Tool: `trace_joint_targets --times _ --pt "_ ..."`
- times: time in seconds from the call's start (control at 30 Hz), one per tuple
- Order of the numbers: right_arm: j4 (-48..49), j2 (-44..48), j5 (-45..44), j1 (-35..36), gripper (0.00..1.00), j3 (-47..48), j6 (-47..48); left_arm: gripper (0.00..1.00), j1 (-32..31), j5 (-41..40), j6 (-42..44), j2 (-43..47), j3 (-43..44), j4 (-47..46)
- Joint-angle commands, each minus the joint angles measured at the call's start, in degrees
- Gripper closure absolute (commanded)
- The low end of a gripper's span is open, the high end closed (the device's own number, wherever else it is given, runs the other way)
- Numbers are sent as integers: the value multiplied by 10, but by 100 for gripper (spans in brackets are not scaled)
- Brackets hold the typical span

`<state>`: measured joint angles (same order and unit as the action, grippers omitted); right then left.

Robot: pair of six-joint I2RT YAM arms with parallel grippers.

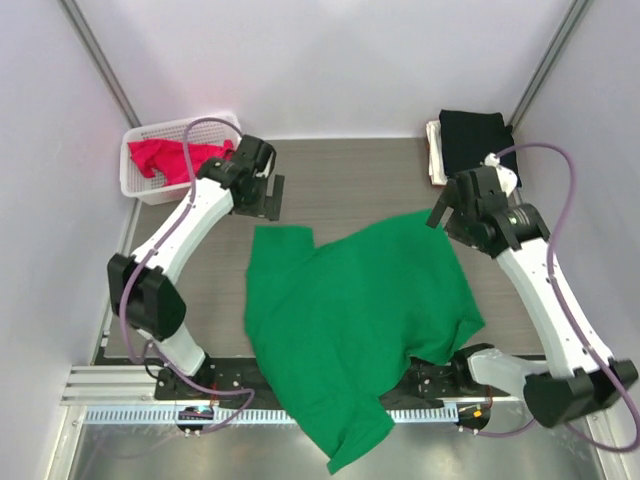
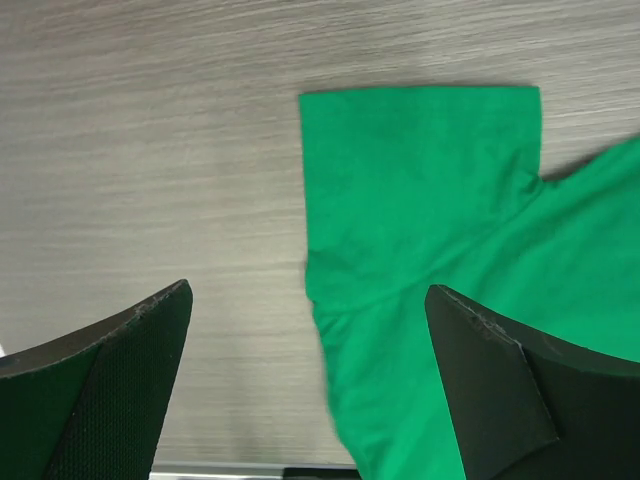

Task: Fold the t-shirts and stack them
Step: Flatten the tshirt out

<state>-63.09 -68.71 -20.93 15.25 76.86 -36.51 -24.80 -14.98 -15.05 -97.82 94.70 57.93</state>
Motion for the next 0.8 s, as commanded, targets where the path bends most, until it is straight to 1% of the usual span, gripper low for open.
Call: trace_joint_targets --times 0.0,0.03,0.1,0.13,0.23,0.27,0.37,0.4,0.47,0.5,0.57,0.6,0.7,0.77 --pt "77 56 28 -2 0 -53 21 0 -2 -5 -44 117 -12 -25" --pt "88 58 37 -2 1 -71 23 0 -1 7 -54 134 -23 -18" --pt "125 55 68 -3 0 -119 29 0 -5 26 -86 156 -78 -19" --pt "148 45 79 -2 0 -140 32 0 -13 41 -94 183 -135 -36" --pt "182 13 132 -2 0 -152 38 0 -28 57 -139 227 -225 -84" --pt "198 -10 143 -1 0 -150 44 0 -28 69 -151 255 -274 -98" --pt "224 -61 182 -1 0 -144 51 2 -28 65 -183 274 -339 -156" --pt "226 -76 184 -1 0 -140 57 2 -28 73 -191 270 -367 -179" --pt "226 -107 178 -1 1 -124 64 4 -28 92 -214 252 -387 -200" --pt "225 -136 173 -1 0 -119 66 5 -28 108 -222 225 -395 -212" --pt "227 -164 161 -1 0 -106 72 7 -28 117 -246 193 -412 -239" --pt "226 -191 159 -1 0 -102 75 7 -28 123 -250 162 -415 -257" --pt "227 -220 159 -1 0 -83 80 9 -29 118 -263 115 -409 -270" --pt "228 -235 157 -1 0 -73 83 9 -28 95 -263 68 -391 -271"
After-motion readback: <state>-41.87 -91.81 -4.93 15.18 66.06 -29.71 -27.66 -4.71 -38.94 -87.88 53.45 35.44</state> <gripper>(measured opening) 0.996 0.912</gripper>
